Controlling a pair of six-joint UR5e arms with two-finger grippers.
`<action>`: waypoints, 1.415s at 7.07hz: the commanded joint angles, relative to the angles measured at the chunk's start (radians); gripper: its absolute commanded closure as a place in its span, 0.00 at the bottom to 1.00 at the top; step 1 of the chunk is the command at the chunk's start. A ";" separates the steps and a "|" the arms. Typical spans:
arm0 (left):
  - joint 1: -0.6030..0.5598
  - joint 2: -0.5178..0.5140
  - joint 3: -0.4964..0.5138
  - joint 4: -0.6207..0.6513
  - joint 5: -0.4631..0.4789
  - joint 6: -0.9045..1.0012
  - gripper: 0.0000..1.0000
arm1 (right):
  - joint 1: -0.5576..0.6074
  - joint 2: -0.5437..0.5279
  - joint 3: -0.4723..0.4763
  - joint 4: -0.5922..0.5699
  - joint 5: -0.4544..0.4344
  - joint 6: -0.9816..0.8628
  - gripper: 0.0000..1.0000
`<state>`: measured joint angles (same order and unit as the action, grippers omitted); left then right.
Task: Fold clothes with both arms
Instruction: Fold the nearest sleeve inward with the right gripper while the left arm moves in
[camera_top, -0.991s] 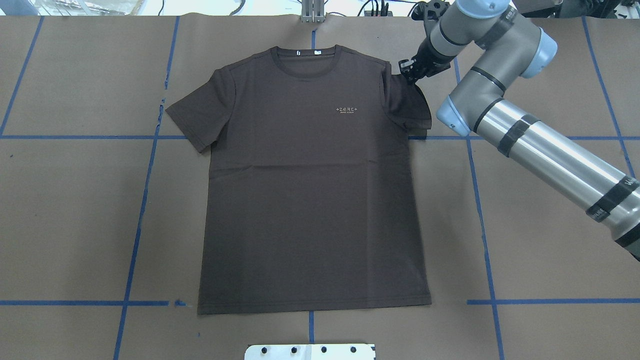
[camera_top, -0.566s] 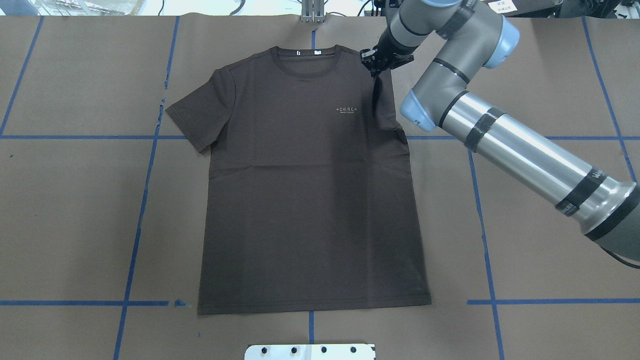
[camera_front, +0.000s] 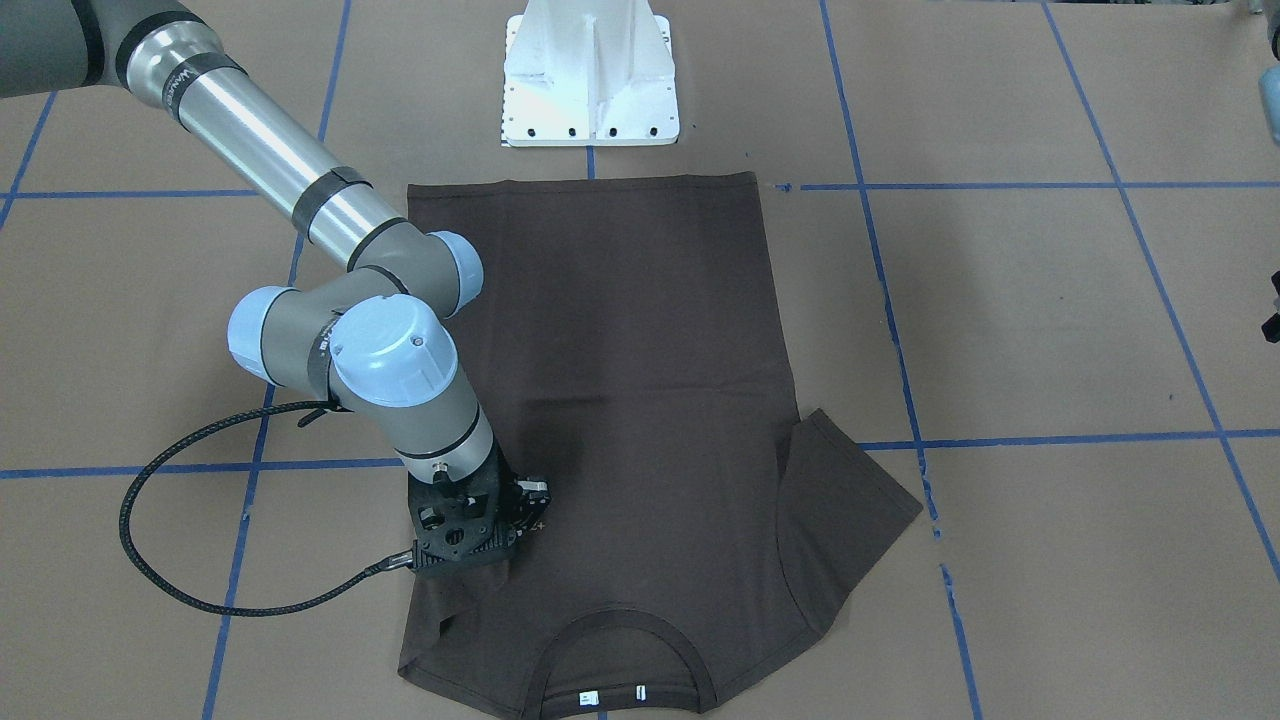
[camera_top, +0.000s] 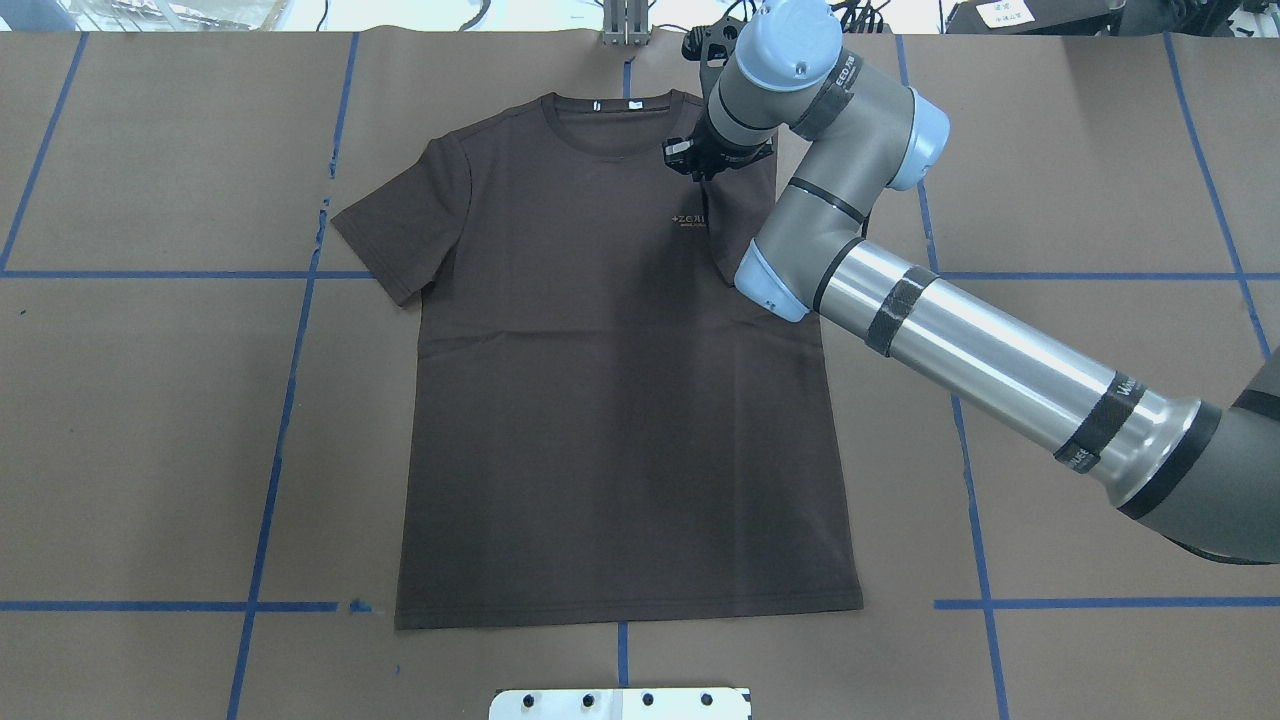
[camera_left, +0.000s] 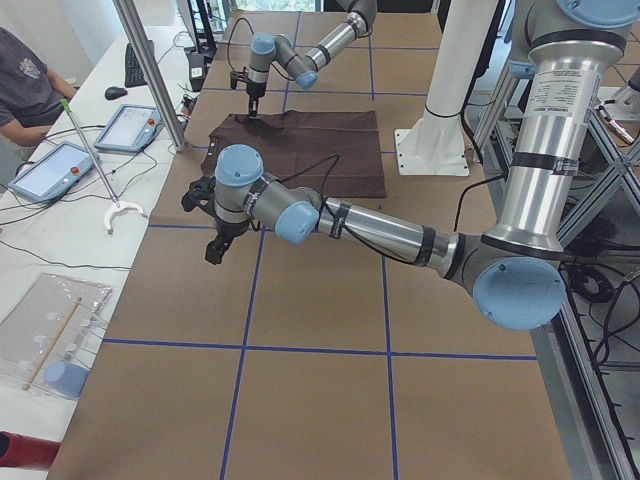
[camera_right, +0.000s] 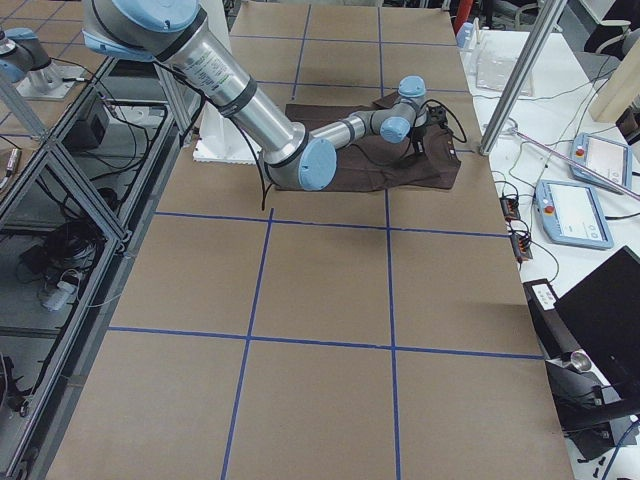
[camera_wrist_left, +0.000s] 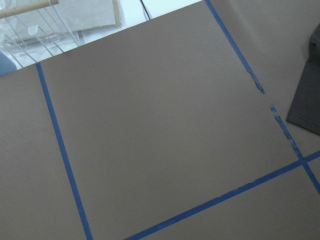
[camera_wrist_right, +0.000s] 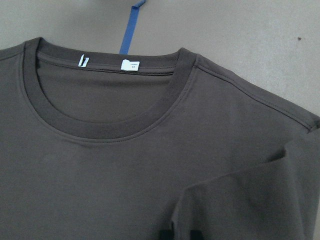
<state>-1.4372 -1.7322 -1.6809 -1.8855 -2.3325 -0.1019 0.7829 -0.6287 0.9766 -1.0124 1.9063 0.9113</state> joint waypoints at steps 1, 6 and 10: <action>0.001 -0.003 0.003 0.000 0.001 0.001 0.00 | -0.002 0.007 0.002 0.006 0.000 0.047 0.00; 0.215 -0.127 0.090 -0.170 0.082 -0.488 0.00 | 0.010 -0.012 0.261 -0.368 0.152 0.196 0.00; 0.449 -0.282 0.297 -0.371 0.376 -0.860 0.00 | 0.036 -0.250 0.620 -0.560 0.161 0.134 0.00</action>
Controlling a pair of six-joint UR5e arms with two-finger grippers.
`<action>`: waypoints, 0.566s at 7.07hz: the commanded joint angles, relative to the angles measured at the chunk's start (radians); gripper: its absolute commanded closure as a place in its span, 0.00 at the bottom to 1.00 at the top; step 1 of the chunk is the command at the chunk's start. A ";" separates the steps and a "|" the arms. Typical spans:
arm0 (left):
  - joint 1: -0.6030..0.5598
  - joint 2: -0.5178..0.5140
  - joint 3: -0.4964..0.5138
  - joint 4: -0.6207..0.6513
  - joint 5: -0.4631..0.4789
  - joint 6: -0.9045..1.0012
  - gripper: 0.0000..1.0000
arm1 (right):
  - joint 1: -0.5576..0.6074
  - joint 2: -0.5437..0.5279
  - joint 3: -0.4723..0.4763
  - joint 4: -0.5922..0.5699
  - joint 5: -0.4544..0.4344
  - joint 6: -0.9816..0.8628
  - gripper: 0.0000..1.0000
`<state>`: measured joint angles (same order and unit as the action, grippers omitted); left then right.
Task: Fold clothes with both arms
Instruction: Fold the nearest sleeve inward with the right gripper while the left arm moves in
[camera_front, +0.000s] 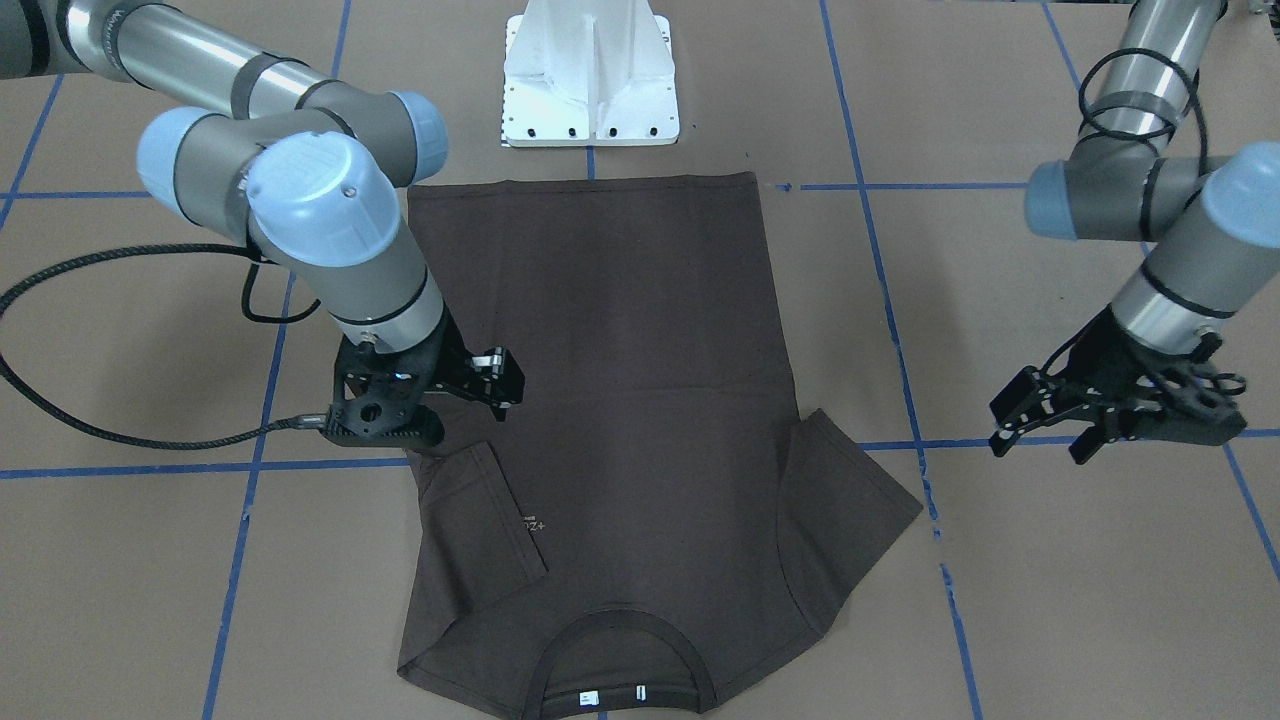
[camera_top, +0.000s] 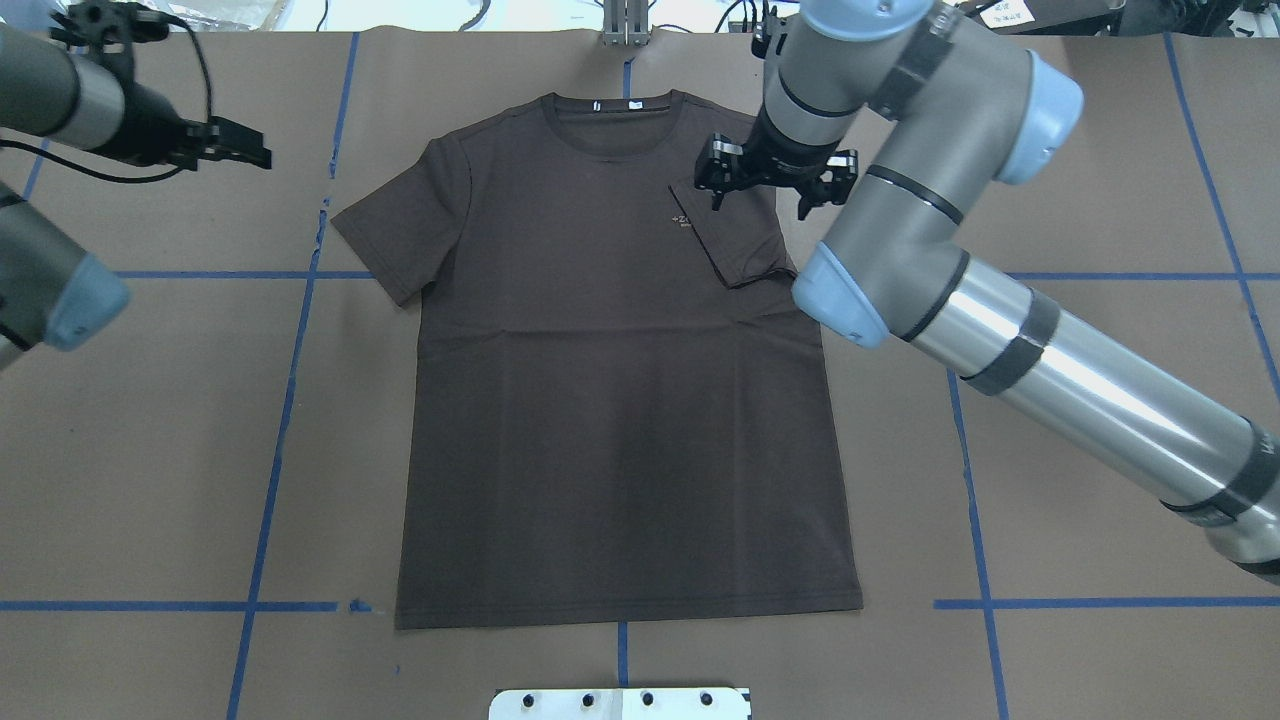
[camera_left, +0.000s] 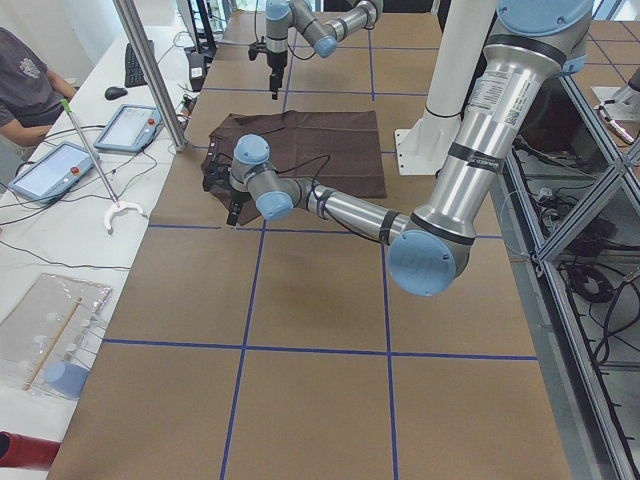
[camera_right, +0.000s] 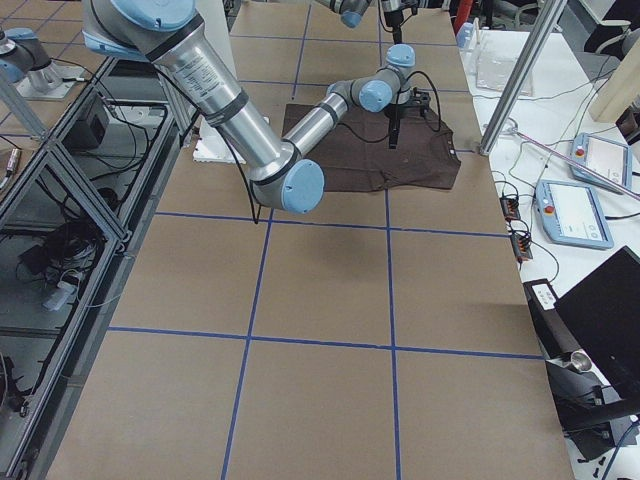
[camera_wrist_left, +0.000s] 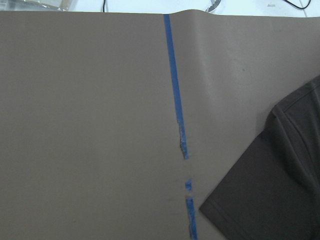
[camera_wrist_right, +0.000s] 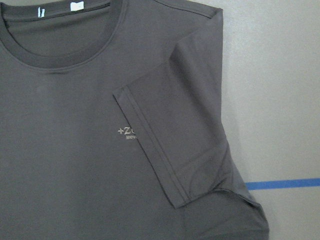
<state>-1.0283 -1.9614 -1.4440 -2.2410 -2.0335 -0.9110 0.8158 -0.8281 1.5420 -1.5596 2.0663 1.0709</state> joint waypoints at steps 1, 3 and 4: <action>0.078 -0.065 0.080 -0.015 0.135 -0.058 0.00 | 0.005 -0.065 0.055 -0.007 0.000 -0.037 0.00; 0.155 -0.082 0.152 -0.102 0.222 -0.211 0.00 | 0.005 -0.066 0.047 0.000 -0.006 -0.048 0.00; 0.171 -0.106 0.204 -0.123 0.254 -0.229 0.00 | 0.005 -0.066 0.046 0.001 -0.008 -0.048 0.00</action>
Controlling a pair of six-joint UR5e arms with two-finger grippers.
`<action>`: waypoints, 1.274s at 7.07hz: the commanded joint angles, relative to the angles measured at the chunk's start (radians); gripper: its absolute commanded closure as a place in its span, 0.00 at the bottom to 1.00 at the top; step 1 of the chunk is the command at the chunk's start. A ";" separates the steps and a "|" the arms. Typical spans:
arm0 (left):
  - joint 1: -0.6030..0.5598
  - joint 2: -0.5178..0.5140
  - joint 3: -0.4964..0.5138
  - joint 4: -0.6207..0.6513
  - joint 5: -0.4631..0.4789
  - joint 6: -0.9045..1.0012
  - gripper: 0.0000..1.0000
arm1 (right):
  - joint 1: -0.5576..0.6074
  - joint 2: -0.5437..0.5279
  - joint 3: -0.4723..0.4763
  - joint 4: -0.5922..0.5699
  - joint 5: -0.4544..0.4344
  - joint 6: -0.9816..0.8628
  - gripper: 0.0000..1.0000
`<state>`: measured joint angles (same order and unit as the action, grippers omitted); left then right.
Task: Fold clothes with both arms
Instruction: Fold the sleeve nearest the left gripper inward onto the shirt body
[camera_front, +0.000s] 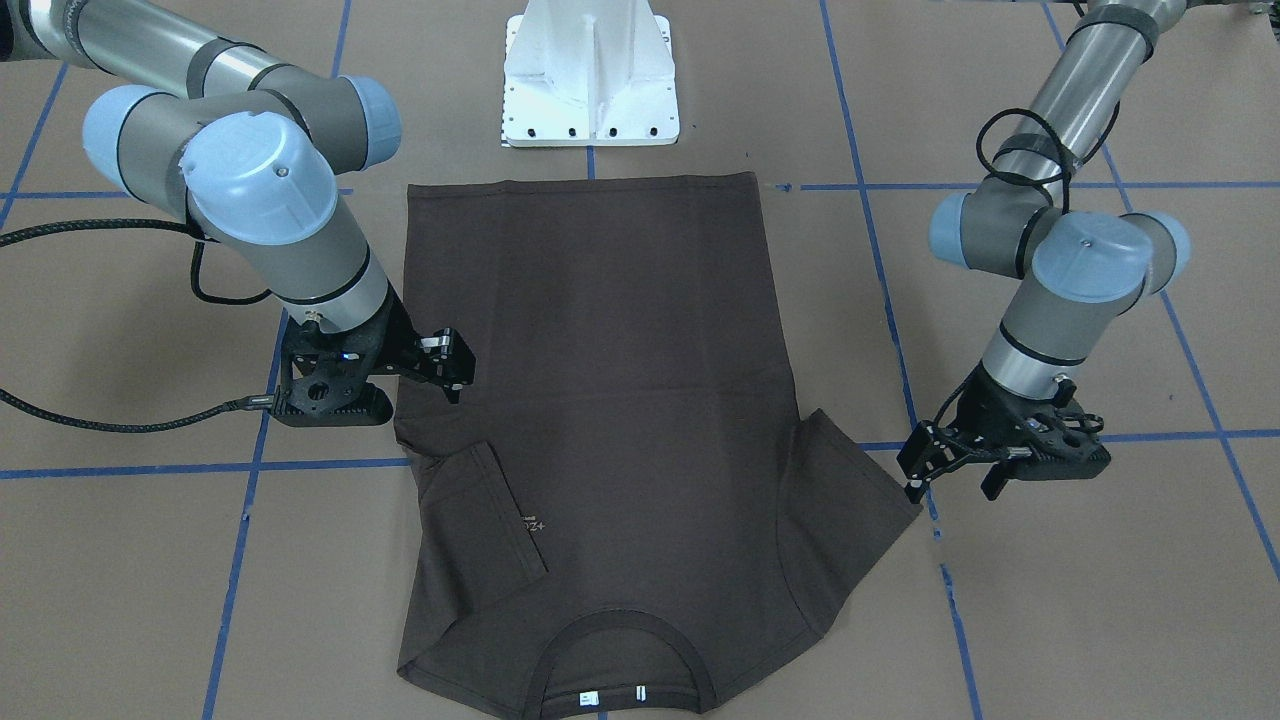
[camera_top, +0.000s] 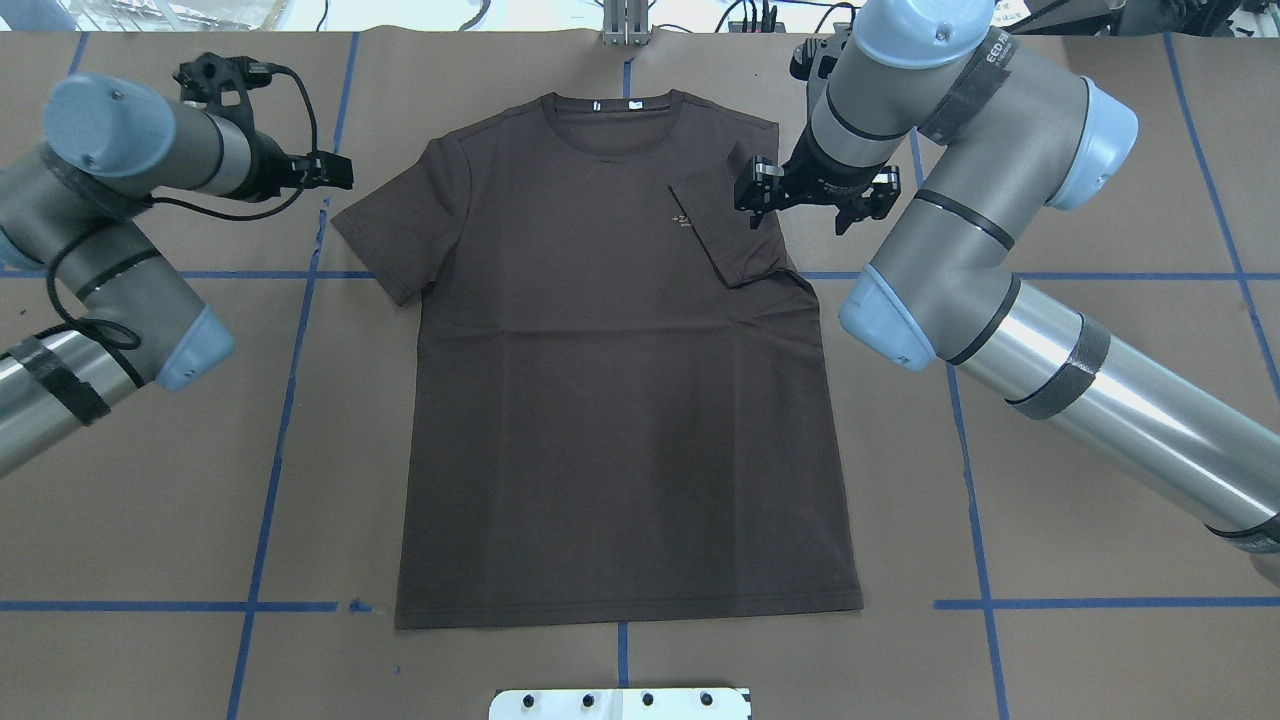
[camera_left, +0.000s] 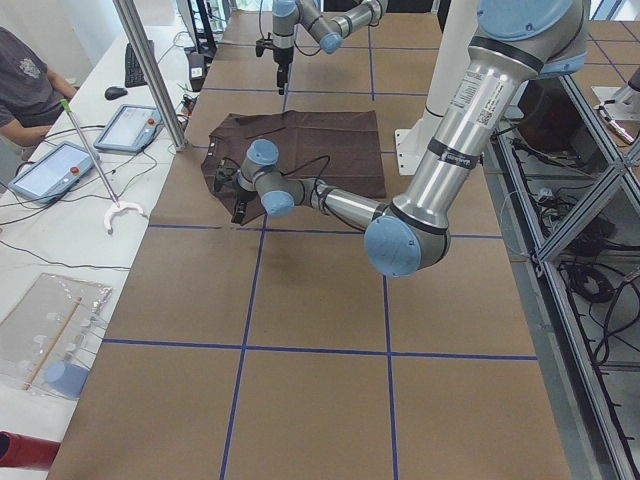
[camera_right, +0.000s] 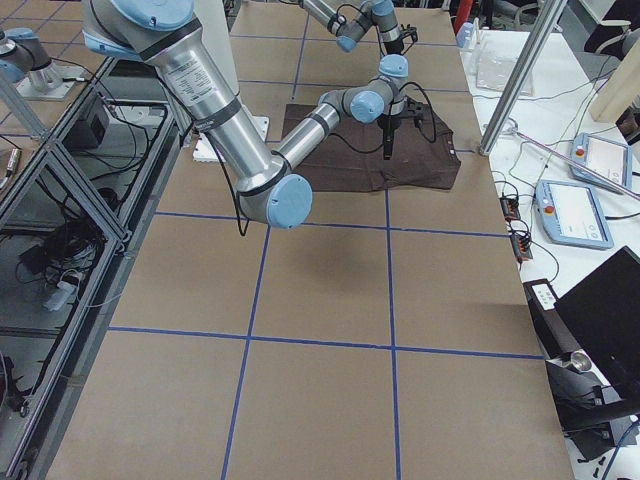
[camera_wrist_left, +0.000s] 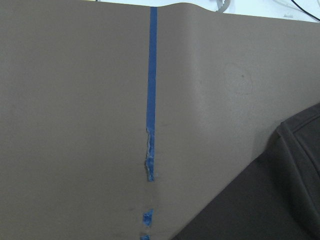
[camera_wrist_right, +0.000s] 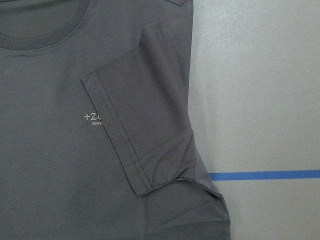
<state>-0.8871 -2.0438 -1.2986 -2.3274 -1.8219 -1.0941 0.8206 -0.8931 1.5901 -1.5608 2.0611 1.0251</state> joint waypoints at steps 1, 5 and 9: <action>0.043 -0.035 0.085 -0.036 0.077 -0.046 0.00 | -0.001 0.000 -0.004 0.002 -0.004 -0.002 0.00; 0.060 -0.041 0.104 -0.036 0.101 -0.046 0.01 | -0.001 0.000 -0.004 0.002 -0.004 0.003 0.00; 0.082 -0.044 0.108 -0.036 0.130 -0.047 0.03 | -0.001 0.000 -0.006 0.002 -0.004 0.006 0.00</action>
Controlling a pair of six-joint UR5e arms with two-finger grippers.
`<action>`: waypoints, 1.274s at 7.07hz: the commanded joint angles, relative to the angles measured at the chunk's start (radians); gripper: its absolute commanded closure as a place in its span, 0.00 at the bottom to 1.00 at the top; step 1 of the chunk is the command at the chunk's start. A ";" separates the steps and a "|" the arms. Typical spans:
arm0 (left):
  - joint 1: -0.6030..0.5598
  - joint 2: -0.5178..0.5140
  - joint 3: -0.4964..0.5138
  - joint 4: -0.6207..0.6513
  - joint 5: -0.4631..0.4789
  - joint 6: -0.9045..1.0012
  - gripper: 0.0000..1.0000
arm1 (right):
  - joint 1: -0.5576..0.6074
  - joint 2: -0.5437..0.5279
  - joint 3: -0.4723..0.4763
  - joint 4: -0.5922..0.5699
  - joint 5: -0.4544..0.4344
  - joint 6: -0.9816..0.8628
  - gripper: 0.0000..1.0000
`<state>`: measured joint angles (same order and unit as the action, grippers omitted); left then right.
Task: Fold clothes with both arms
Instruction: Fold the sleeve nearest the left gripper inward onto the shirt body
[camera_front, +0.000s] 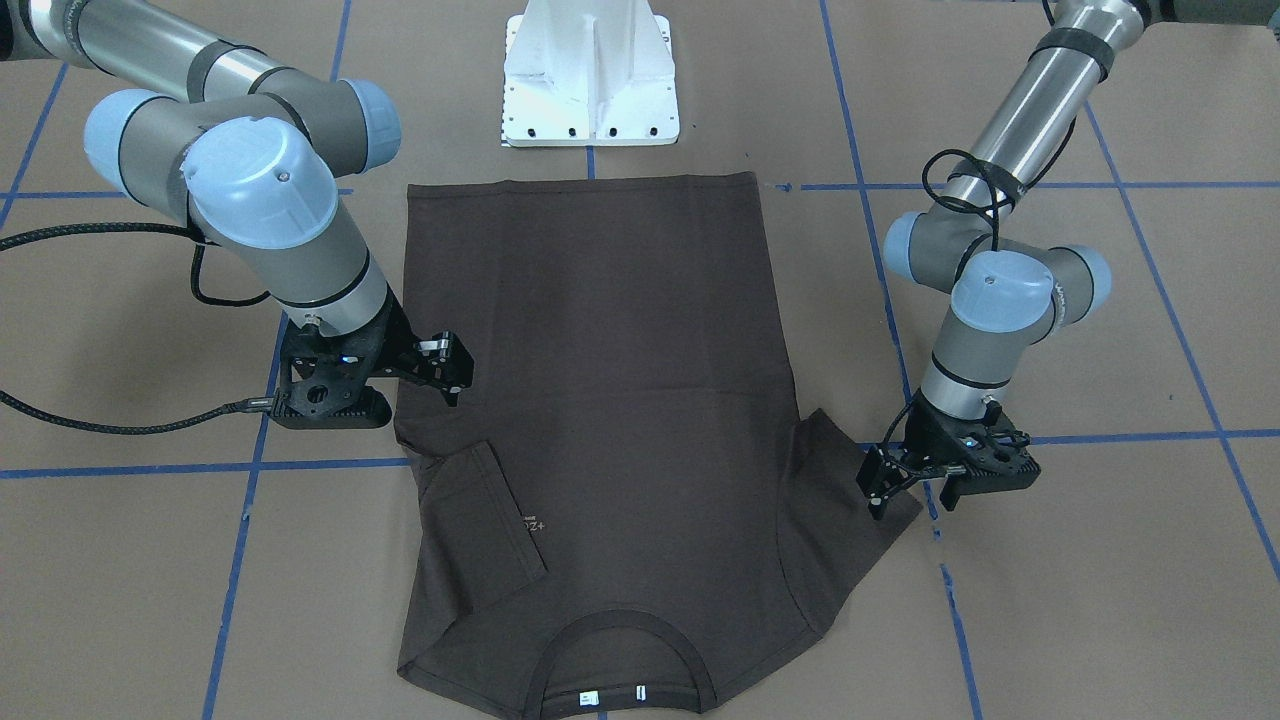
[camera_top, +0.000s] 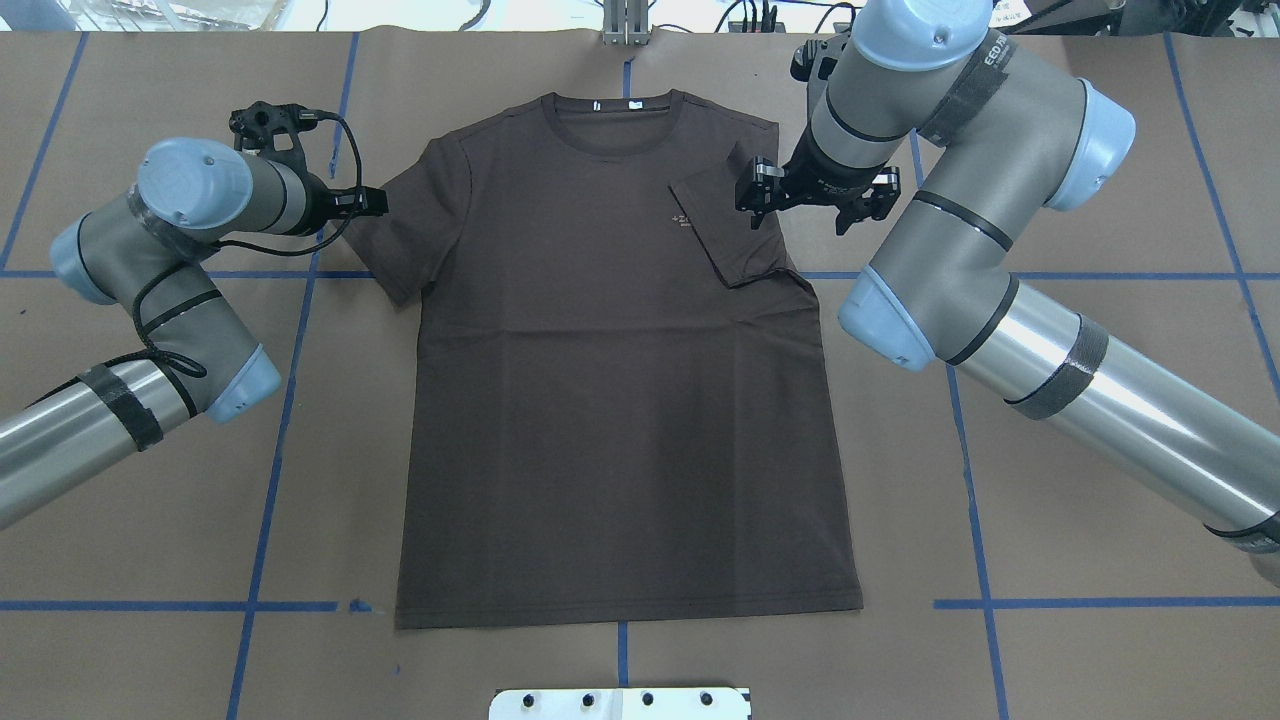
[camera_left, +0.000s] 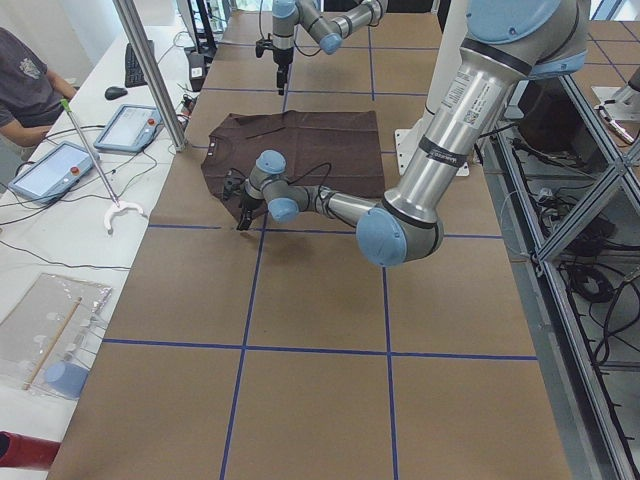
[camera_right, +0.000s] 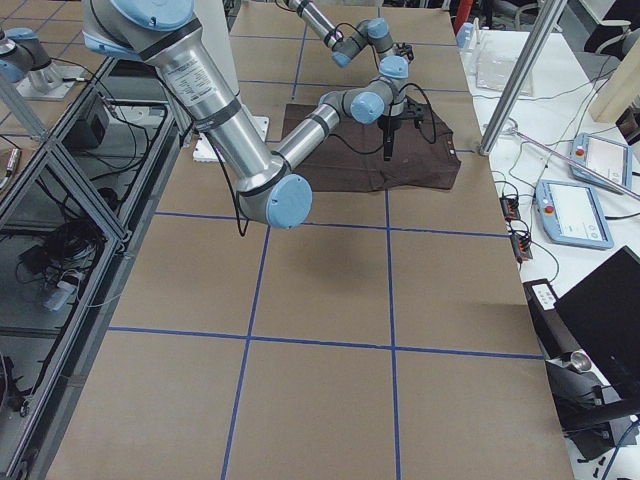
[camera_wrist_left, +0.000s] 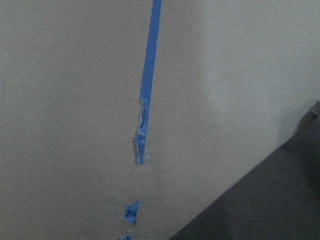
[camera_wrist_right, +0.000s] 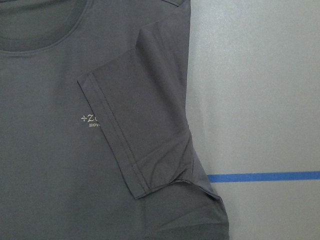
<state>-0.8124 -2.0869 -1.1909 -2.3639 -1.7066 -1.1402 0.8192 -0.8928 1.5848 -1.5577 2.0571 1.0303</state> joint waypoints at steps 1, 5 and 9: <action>0.006 -0.001 0.001 0.000 0.015 -0.003 0.19 | 0.000 0.000 0.000 -0.001 0.000 0.001 0.00; 0.009 -0.001 -0.006 0.006 0.015 0.002 0.79 | 0.002 -0.002 0.000 -0.001 0.000 -0.001 0.00; 0.009 -0.012 -0.096 0.064 0.009 -0.006 1.00 | 0.002 -0.015 -0.003 0.001 0.002 -0.004 0.00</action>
<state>-0.8037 -2.0905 -1.2446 -2.3371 -1.6942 -1.1426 0.8204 -0.9021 1.5830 -1.5582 2.0574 1.0280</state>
